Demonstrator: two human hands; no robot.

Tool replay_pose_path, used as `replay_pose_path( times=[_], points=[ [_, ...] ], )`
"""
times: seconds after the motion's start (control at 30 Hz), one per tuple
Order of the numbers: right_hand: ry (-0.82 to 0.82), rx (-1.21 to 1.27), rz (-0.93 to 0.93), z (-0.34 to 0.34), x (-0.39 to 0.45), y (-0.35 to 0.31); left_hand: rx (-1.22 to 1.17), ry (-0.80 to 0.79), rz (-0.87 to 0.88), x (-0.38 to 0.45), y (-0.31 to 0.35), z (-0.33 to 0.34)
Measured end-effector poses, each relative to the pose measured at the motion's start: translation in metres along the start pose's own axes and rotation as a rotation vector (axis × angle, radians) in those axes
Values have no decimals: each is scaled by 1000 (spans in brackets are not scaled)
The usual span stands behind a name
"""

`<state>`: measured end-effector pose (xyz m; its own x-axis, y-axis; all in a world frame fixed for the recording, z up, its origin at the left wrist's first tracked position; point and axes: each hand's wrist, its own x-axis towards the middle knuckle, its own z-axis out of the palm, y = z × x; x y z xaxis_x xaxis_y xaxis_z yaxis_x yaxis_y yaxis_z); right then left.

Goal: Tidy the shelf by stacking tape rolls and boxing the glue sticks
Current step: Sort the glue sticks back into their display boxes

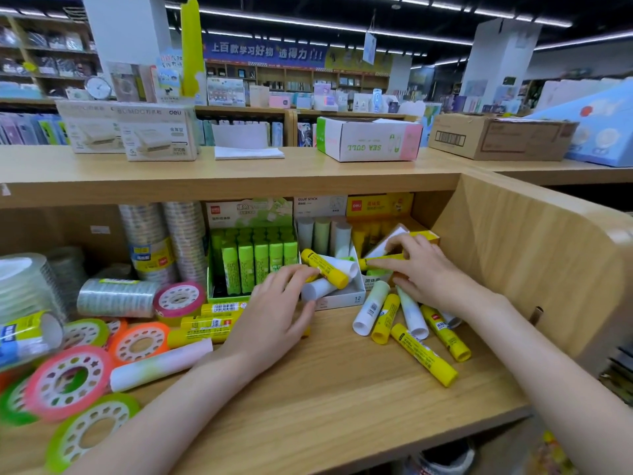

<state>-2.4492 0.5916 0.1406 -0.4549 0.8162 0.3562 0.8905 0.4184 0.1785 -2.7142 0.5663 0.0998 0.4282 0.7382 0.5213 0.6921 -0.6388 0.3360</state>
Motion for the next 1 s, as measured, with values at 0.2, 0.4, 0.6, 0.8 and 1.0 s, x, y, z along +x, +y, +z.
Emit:
replay_pose_path(
  times=[0.2,0.4,0.6,0.8,1.0],
  points=[
    [-244,-67,-33,-13,15,-8,-13,2,-3,0,0,0],
    [-36,11,-41,-9,14,-5,-11,1,-6,0,0,-1],
    [218,8,-46,-6,9,-5,0,0,-9,0,-1,0],
    [317,59,-3,-3,3,1,-1,1,-14,0,0,-1],
    [282,221,14,0,-2,-1,-44,27,-20,0,3,-4]
  ],
)
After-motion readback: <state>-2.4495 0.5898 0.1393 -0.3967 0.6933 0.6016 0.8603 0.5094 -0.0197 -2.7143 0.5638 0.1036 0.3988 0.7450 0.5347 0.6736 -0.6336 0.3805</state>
